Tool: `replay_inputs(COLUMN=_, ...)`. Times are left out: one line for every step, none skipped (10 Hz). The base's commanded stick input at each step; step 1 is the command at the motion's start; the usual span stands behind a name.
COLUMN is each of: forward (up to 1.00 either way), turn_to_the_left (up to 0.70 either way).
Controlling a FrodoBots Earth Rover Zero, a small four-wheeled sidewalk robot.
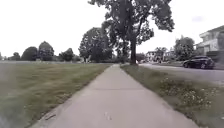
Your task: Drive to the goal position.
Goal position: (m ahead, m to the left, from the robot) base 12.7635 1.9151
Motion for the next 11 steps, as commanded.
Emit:
replay_inputs(forward=0.7, turn_to_the_left=0.0)
replay_inputs(forward=0.7, turn_to_the_left=0.0)
replay_inputs(forward=0.7, turn_to_the_left=0.0)
replay_inputs(forward=0.7, turn_to_the_left=0.0)
replay_inputs(forward=0.7, turn_to_the_left=0.0)
replay_inputs(forward=0.7, turn_to_the_left=0.0)
replay_inputs(forward=0.7, turn_to_the_left=0.0)
replay_inputs(forward=0.7, turn_to_the_left=0.0)
replay_inputs(forward=0.7, turn_to_the_left=0.0)
replay_inputs(forward=0.7, turn_to_the_left=0.0)
replay_inputs(forward=0.7, turn_to_the_left=0.0)
